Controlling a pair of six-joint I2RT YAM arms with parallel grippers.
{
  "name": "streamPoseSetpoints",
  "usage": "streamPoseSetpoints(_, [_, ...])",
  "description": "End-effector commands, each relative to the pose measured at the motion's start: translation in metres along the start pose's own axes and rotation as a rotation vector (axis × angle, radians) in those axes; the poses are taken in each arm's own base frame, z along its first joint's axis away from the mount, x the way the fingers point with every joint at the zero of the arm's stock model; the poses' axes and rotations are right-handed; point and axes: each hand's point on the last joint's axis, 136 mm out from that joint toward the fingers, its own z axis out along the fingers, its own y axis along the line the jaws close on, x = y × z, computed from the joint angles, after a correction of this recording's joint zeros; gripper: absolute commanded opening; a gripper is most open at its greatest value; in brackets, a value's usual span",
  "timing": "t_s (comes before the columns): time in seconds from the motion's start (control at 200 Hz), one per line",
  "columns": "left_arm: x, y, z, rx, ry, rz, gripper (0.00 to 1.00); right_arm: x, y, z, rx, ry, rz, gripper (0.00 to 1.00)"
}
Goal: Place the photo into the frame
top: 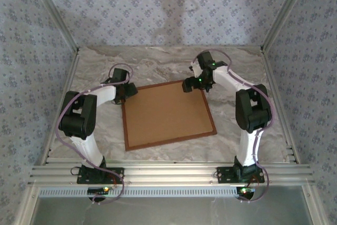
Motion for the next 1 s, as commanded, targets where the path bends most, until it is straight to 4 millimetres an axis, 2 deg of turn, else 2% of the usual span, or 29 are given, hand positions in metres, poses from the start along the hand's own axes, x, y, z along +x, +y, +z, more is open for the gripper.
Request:
streamPoseSetpoints(0.0, [0.046, -0.061, 0.015, 0.291, 0.166, 0.050, 0.79, 0.007, -0.013, -0.009, -0.035, 0.008, 0.088, 0.88])
streamPoseSetpoints(0.16, [0.045, -0.059, 0.015, 0.286, 0.166, 0.051, 0.79, 0.009, -0.056, -0.014, 0.054, -0.001, 0.166, 0.80])
streamPoseSetpoints(0.235, [0.045, -0.058, 0.015, 0.284, 0.167, 0.050, 0.79, 0.015, -0.067, -0.012, 0.073, 0.025, 0.183, 0.75])
streamPoseSetpoints(0.46, [0.047, -0.058, 0.016, 0.286, 0.172, 0.050, 0.79, 0.037, -0.082, -0.001, 0.138, 0.114, 0.185, 0.63])
streamPoseSetpoints(0.645, [0.047, -0.058, 0.016, 0.288, 0.171, 0.051, 0.79, 0.045, -0.088, 0.004, 0.146, 0.151, 0.184, 0.53])
streamPoseSetpoints(0.995, [0.046, -0.059, 0.017, 0.296, 0.172, 0.049, 0.80, 0.059, -0.093, 0.011, 0.168, 0.215, 0.173, 0.44])
